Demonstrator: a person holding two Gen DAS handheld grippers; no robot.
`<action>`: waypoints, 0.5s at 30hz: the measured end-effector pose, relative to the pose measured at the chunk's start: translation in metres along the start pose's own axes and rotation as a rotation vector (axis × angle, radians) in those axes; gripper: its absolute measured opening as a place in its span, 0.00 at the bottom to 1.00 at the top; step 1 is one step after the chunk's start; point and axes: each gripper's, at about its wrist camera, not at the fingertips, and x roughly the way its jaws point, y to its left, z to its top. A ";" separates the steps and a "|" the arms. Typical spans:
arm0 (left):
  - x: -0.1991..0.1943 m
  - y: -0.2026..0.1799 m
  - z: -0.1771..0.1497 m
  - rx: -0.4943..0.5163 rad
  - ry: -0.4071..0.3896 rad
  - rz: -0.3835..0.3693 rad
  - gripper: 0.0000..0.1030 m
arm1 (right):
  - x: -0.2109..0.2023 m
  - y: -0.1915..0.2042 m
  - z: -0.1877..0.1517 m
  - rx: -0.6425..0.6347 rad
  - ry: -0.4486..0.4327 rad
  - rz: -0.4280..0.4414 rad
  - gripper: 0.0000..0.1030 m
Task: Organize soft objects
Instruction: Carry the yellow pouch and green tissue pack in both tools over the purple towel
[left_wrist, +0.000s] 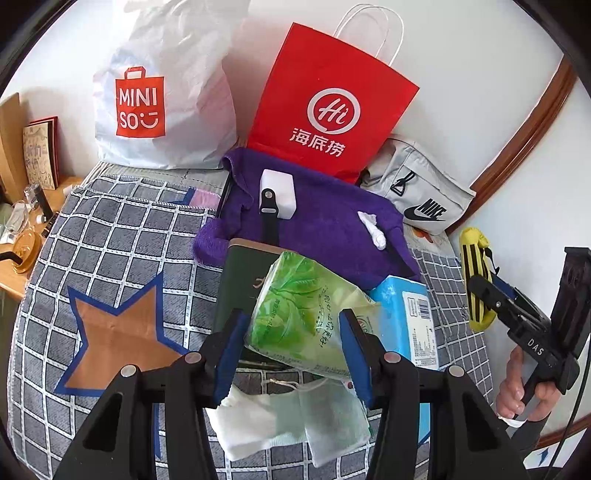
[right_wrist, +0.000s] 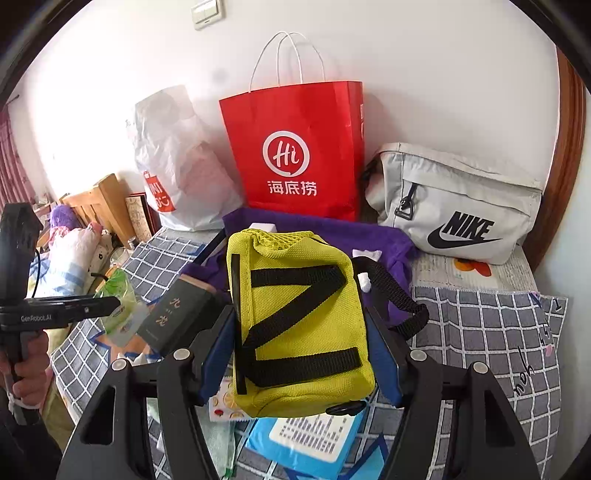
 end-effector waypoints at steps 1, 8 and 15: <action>0.003 0.001 0.002 -0.002 0.006 0.004 0.48 | 0.004 -0.001 0.002 0.003 -0.001 0.001 0.64; 0.015 0.000 0.017 -0.010 0.012 -0.001 0.48 | 0.031 -0.010 0.018 0.025 0.008 0.000 0.64; 0.032 0.005 0.031 -0.034 0.011 -0.005 0.48 | 0.056 -0.017 0.031 0.038 0.019 0.005 0.64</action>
